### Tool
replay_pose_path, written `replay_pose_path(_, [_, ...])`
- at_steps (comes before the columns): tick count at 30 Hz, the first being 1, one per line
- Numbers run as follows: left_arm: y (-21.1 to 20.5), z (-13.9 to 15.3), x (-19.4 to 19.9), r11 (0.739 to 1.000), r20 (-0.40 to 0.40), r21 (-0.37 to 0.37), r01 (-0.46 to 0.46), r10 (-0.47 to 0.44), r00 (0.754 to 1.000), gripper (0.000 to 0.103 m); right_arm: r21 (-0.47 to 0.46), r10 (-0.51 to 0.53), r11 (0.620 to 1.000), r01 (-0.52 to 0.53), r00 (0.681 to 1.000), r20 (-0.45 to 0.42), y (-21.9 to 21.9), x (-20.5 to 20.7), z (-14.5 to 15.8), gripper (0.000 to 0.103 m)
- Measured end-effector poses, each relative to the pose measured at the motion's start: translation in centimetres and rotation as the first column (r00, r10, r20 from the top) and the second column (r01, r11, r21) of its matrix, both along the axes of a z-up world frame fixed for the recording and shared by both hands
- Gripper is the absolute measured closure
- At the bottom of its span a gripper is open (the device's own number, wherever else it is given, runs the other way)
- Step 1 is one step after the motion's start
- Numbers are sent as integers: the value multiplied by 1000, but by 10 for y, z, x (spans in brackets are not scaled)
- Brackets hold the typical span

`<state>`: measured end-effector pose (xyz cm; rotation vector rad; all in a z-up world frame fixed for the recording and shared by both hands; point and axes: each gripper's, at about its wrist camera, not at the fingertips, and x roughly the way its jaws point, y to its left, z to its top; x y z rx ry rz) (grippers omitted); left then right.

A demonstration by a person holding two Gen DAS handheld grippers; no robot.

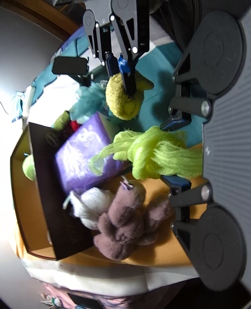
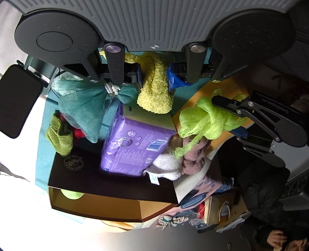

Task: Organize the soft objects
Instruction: 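Lift the mesh puff and yellow towel with both grippers and carry them over the box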

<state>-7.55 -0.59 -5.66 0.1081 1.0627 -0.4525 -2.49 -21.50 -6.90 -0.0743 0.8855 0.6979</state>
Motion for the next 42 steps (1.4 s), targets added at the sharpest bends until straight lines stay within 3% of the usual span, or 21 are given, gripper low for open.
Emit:
replay_pose_path(4, [-7,17,5,999,27,9,52,-53,998,55,14,-33,999,33,999,10,-11,2,15,96])
replay_pose_path(12, [4,58,41,983,152,153,105,-128,980,55,13,-124,992,123,988,97,-31,22,50,96])
replay_pose_path(16, [10,87,68,973,245,207,101,-151,958,55,51,-189,982,184,971,146,-41,49,75,96])
replay_pose_path(21, [8,112,113,976,321,214,35,-104,941,55,116,-256,965,235,942,217,-44,78,108,96])
replay_pose_path(27, [2,126,155,981,356,187,-61,-10,934,54,197,-316,942,271,912,261,-42,102,136,96])
replay_pose_path(34, [-3,135,193,962,401,187,-197,108,910,53,244,-357,925,292,888,289,-34,131,156,96])
replay_pose_path(42, [-6,125,222,929,418,195,-314,211,884,48,289,-401,901,323,874,274,-21,157,152,96])
